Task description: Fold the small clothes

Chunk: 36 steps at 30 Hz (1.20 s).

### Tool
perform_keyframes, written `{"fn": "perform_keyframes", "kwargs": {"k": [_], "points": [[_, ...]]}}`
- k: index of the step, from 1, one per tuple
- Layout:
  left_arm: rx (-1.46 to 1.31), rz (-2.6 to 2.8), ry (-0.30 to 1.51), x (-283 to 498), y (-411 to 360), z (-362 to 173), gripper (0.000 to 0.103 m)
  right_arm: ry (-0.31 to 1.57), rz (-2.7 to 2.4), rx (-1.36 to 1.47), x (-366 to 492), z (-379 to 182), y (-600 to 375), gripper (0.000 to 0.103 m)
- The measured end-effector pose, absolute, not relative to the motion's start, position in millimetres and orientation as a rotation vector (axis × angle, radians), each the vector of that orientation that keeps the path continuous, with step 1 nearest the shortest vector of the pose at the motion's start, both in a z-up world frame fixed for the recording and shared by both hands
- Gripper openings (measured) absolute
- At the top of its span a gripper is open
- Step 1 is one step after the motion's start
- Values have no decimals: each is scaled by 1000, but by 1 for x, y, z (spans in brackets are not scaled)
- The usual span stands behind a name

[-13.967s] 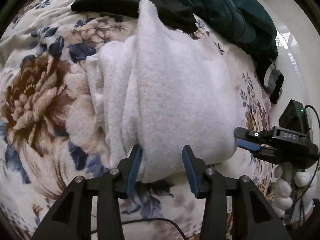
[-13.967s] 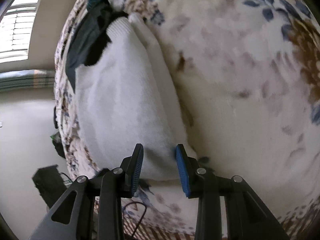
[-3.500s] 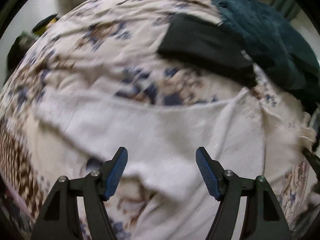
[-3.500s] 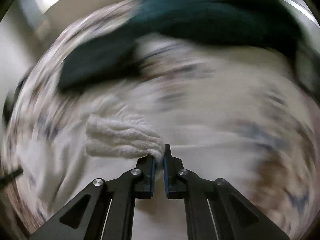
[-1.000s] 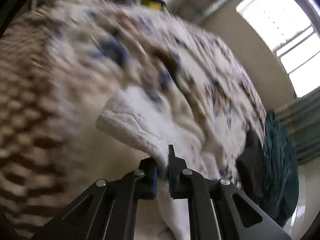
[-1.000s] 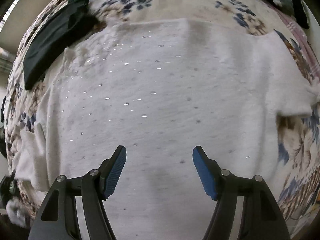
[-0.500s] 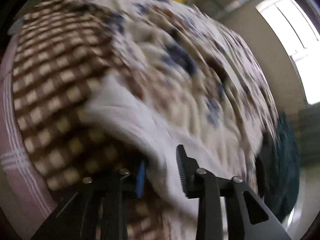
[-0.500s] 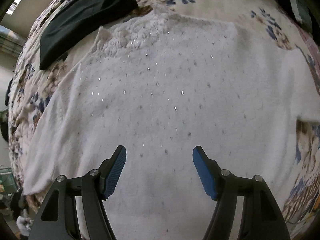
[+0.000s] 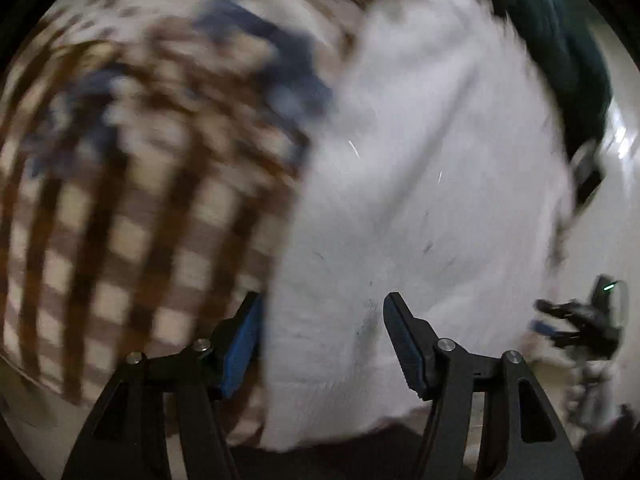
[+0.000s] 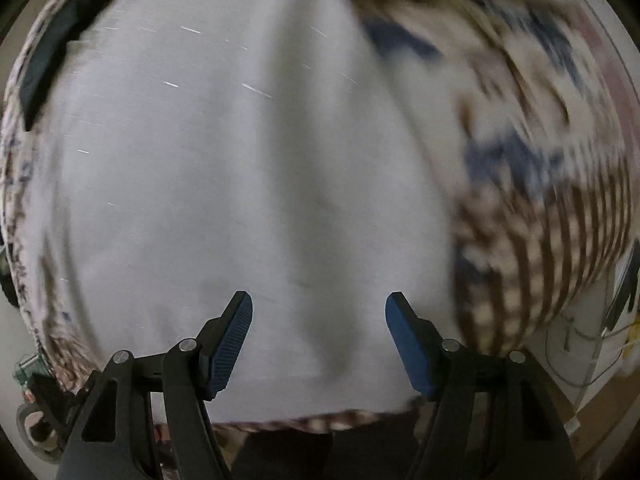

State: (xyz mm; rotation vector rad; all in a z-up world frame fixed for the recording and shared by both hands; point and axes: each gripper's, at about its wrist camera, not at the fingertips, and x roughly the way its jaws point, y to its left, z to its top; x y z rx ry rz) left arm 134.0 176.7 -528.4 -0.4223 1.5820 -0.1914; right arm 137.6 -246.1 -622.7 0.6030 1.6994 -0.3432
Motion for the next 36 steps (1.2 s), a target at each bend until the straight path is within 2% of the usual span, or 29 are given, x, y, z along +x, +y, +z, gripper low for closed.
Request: {"fn": "perform_keyframes", "kwargs": {"k": [2, 3, 4, 5, 6, 7, 8, 11, 13, 16, 18, 20, 21, 22, 23, 24, 25, 26, 29, 31, 34, 36], "points": [[-301, -177, 1531, 131, 157, -525, 54, 1697, -395, 646, 113, -642, -264, 71], [-279, -171, 1518, 130, 155, -523, 46, 1689, -402, 694, 101, -651, -271, 71], [-264, -163, 1499, 128, 154, -519, 19, 1673, -396, 752, 90, -657, -277, 71], [-264, -170, 1489, 127, 153, -515, 10, 1644, -398, 787, 83, -658, -280, 69], [-254, -170, 1484, 125, 152, -510, 11, 1609, -395, 795, 78, -655, -281, 63], [-239, -169, 1477, 125, 152, -505, 9, 1602, -389, 785, 75, -652, -279, 30], [-217, -169, 1469, 123, 150, -497, 9, 1590, -357, 794, 72, -646, -275, 9], [-131, -173, 1448, 123, 147, -476, 9, 1587, -319, 652, 65, -620, -262, 7], [-101, -166, 1477, 121, 150, -485, 9, 1583, -345, 658, 53, -613, -268, 7], [-147, -155, 1581, 115, 159, -517, 14, 1613, -360, 722, 44, -632, -279, 7], [-176, -152, 1609, 131, 155, -519, 17, 1648, -304, 811, 49, -647, -284, 8], [-157, -130, 1626, 147, 146, -505, 20, 1665, -299, 904, 58, -649, -296, 22], [-154, -123, 1617, 153, 143, -497, 21, 1642, -296, 938, 60, -644, -303, 25], [-144, -104, 1584, 162, 137, -482, 28, 1583, -312, 960, 63, -632, -314, 34], [-128, -83, 1554, 170, 133, -469, 44, 1540, -330, 966, 66, -623, -322, 38], [-110, -70, 1535, 176, 127, -459, 54, 1470, -355, 983, 70, -609, -335, 38], [-84, -57, 1506, 184, 121, -448, 71, 1388, -396, 1011, 73, -594, -353, 39], [-50, -49, 1463, 192, 111, -437, 76, 1314, -438, 1033, 76, -583, -370, 43], [76, -46, 1339, 221, 68, -413, 77, 1105, -548, 1082, 91, -561, -425, 46], [118, -42, 1306, 241, 39, -416, 84, 1031, -634, 1089, 114, -556, -465, 52], [141, -44, 1301, 259, 20, -430, 86, 943, -746, 1145, 158, -564, -536, 55], [171, -51, 1324, 275, -25, -446, 86, 900, -805, 1178, 176, -570, -576, 70]]}}
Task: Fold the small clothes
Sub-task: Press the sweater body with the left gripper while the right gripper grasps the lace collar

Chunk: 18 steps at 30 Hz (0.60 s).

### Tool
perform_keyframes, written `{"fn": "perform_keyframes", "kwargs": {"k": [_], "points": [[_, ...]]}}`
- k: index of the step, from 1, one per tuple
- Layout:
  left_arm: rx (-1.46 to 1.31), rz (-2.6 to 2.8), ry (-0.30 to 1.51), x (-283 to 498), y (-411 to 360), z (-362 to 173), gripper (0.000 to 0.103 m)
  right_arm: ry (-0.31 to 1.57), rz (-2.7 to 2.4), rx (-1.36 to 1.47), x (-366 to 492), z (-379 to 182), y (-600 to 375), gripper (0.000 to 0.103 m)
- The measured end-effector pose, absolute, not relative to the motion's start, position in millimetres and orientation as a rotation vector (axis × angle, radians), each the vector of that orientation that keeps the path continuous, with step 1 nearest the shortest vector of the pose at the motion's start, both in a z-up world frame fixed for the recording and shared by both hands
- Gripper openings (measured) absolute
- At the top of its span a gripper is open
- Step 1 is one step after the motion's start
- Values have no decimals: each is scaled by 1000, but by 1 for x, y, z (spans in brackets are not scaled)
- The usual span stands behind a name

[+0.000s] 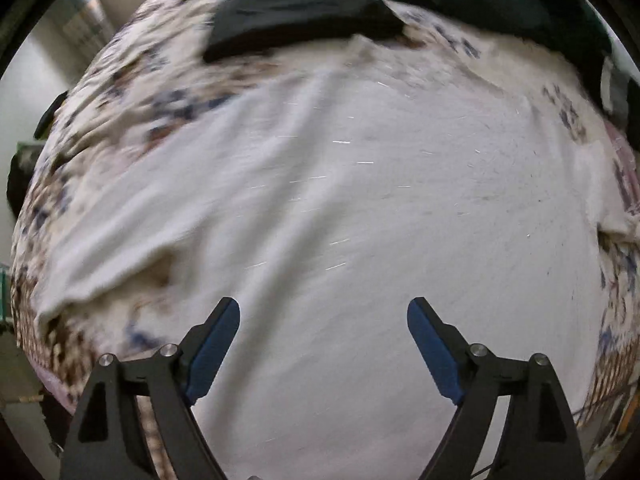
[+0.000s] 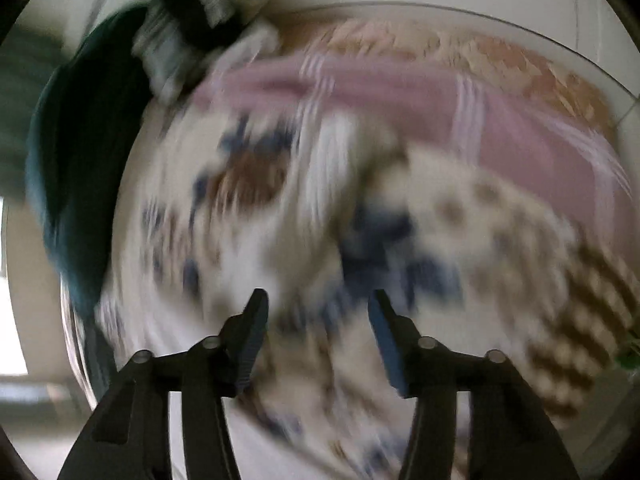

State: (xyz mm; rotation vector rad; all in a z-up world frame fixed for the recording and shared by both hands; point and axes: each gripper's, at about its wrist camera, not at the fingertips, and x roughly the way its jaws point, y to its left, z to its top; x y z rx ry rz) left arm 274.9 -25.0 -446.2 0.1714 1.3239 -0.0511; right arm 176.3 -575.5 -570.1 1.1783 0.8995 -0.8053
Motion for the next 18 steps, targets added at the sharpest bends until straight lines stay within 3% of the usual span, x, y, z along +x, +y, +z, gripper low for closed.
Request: {"fn": "perform_keyframes", "kwargs": {"k": [1, 4, 5, 6, 7, 11, 14, 18], "points": [[191, -54, 1337, 283, -47, -459, 86, 889, -822, 1187, 192, -577, -591, 78], [224, -59, 1408, 291, -87, -487, 86, 985, -899, 1154, 228, -600, -624, 78], [231, -69, 1422, 295, -100, -495, 86, 1059, -912, 1118, 242, -612, -633, 71], [246, -68, 1432, 296, -108, -500, 86, 1114, -933, 1077, 246, -617, -635, 59], [264, -60, 1442, 298, -115, -505, 86, 1147, -950, 1045, 246, -619, -635, 13], [260, -49, 1475, 302, -118, -520, 87, 987, -900, 1027, 197, -581, -638, 14], [238, -24, 1496, 308, -108, -532, 103, 890, -901, 1021, 140, -556, -636, 14], [184, -26, 1512, 316, -99, -542, 103, 854, -909, 1027, 73, -559, -640, 15]]}}
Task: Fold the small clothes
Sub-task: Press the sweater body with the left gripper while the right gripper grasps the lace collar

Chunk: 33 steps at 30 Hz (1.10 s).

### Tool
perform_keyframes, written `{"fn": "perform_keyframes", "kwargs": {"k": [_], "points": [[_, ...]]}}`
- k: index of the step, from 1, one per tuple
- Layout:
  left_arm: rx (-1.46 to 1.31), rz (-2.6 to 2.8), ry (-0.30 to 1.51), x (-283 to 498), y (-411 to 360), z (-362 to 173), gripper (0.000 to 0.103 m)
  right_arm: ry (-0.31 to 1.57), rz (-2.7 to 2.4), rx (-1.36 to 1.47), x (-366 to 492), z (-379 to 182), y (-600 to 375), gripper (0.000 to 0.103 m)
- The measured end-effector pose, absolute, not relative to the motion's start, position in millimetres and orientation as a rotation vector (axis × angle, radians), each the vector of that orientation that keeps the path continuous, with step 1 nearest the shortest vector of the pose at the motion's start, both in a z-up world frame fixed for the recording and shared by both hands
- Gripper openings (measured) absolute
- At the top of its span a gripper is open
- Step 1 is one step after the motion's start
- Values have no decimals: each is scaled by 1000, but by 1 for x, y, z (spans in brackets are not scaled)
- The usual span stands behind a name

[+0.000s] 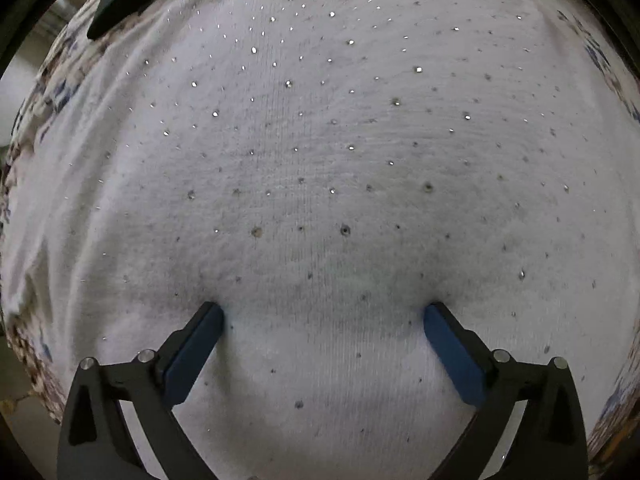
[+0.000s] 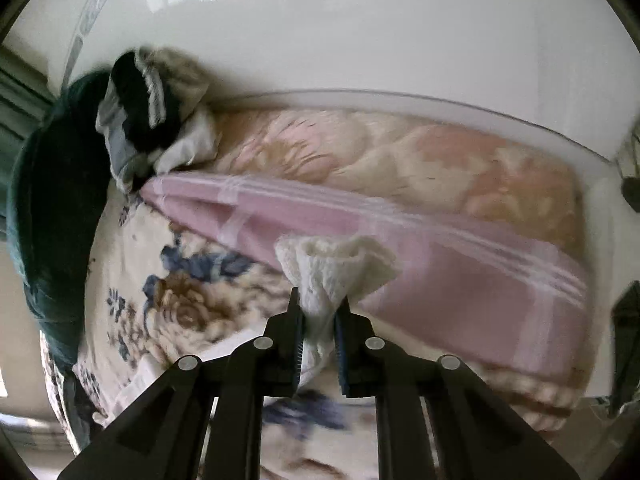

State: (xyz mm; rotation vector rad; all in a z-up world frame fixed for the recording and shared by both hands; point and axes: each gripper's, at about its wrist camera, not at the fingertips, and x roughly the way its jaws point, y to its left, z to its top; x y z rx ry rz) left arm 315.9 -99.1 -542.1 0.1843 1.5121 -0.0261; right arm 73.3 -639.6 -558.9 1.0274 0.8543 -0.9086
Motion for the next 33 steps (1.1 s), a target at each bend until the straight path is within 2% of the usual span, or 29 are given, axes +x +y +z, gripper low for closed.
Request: {"fn": "perform_keyframes", "kwargs": {"k": [5, 9, 10, 11, 13, 14, 15, 18, 21, 24, 26, 29, 31, 33], "points": [[180, -14, 1502, 316, -98, -544, 103, 936, -1062, 1118, 3, -597, -645, 15], [170, -18, 1499, 313, -101, -545, 103, 1001, -1146, 1001, -15, -591, -633, 15], [168, -19, 1500, 313, -101, -545, 103, 1043, -1157, 958, -17, -590, -629, 17], [165, -20, 1501, 310, -101, -546, 103, 1084, -1183, 917, -22, -589, -623, 26], [160, -23, 1500, 310, -100, -547, 103, 1170, -1236, 832, -31, -589, -613, 27], [159, -25, 1496, 310, -99, -547, 103, 1228, -1224, 821, -38, -593, -606, 33], [157, -27, 1492, 310, -98, -547, 103, 1250, -1209, 856, -47, -596, -601, 33], [155, -30, 1483, 307, -95, -550, 103, 1135, -1188, 1085, -82, -592, -596, 33], [155, -29, 1489, 307, -95, -551, 103, 839, -1187, 1348, -99, -576, -606, 33], [160, -23, 1488, 308, -97, -553, 103, 783, -1149, 1312, -66, -561, -623, 33], [165, -21, 1477, 305, -97, -552, 103, 858, -1094, 1137, -18, -553, -630, 33], [167, -20, 1466, 304, -101, -554, 103, 1088, -903, 839, 75, -568, -625, 33], [164, -22, 1462, 302, -102, -553, 103, 1233, -819, 760, 99, -587, -611, 33], [164, -24, 1462, 301, -102, -552, 103, 1349, -777, 765, 88, -606, -587, 33]]}}
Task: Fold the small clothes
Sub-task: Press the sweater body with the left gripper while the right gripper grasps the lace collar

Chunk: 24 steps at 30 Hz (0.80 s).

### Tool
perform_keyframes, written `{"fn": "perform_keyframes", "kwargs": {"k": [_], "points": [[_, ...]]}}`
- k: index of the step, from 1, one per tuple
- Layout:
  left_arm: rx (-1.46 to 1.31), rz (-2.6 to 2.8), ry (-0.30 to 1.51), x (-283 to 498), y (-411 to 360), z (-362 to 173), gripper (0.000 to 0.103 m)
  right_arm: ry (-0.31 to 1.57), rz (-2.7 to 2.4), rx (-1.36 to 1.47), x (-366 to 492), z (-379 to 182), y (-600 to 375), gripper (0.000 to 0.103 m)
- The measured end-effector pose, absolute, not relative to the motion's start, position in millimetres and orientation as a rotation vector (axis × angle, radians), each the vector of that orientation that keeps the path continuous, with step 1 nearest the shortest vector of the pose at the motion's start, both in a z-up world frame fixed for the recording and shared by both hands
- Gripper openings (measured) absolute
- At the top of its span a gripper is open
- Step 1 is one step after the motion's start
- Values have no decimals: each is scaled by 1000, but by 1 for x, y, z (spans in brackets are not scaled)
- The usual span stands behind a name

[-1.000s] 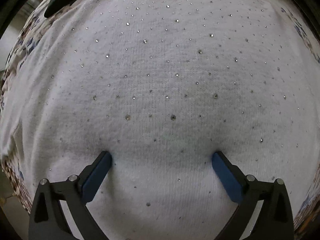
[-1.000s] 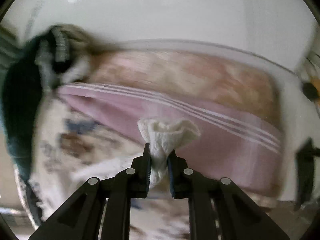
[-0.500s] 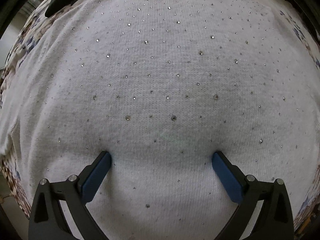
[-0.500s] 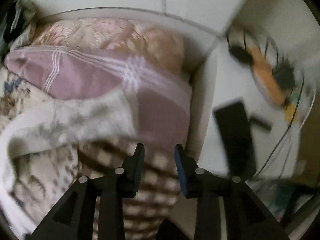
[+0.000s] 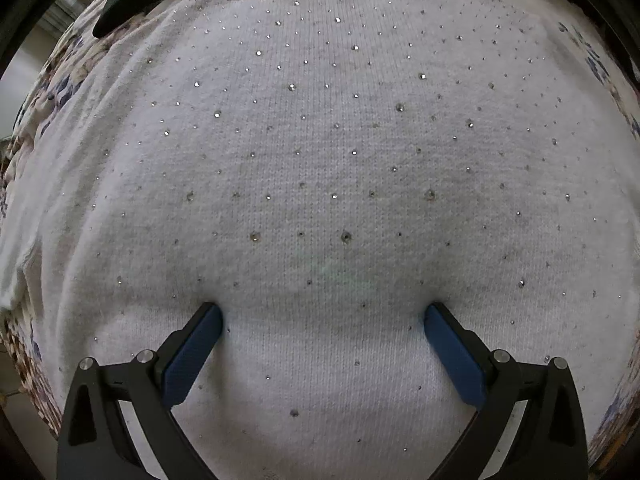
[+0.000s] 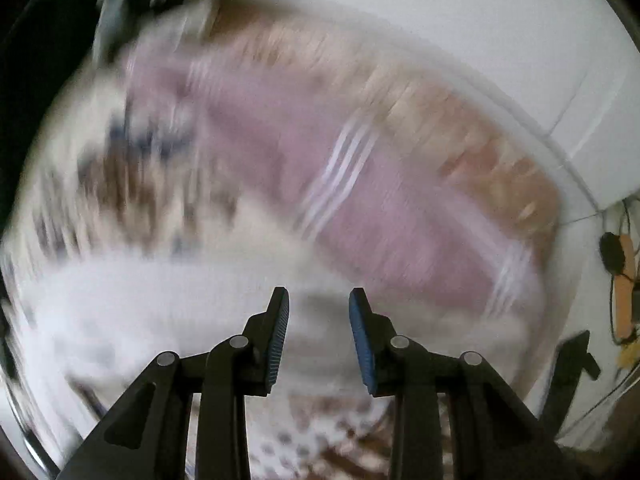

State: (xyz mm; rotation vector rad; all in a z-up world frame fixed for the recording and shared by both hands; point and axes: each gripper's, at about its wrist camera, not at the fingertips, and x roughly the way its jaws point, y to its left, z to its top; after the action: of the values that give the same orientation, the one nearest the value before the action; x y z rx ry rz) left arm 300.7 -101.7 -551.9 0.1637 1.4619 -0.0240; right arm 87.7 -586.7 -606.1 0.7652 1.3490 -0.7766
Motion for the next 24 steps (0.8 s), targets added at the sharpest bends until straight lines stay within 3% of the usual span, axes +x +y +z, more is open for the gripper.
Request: {"fn": "perform_keyframes", "kwargs": {"k": [4, 6, 8, 11, 18, 19, 21, 24], "points": [[162, -28, 1468, 300, -102, -553, 103, 1418, -766, 892, 30, -616, -554, 33], [165, -28, 1467, 299, -102, -550, 103, 1360, -793, 1013, 2, -611, -550, 33], [167, -30, 1456, 297, -102, -549, 103, 1230, -834, 1148, -26, -602, -551, 37], [160, -24, 1432, 294, -102, -549, 103, 912, -886, 1368, -67, -593, -560, 54], [164, -20, 1410, 283, -105, -548, 103, 571, -983, 1672, -85, -645, -586, 58], [165, -19, 1413, 283, -106, -547, 103, 526, -1012, 1658, -85, -644, -587, 55], [167, -23, 1432, 284, -107, -546, 103, 555, -1056, 1544, -75, -630, -595, 15], [165, -28, 1465, 289, -108, -545, 103, 579, -1074, 1290, -60, -587, -614, 13]]}}
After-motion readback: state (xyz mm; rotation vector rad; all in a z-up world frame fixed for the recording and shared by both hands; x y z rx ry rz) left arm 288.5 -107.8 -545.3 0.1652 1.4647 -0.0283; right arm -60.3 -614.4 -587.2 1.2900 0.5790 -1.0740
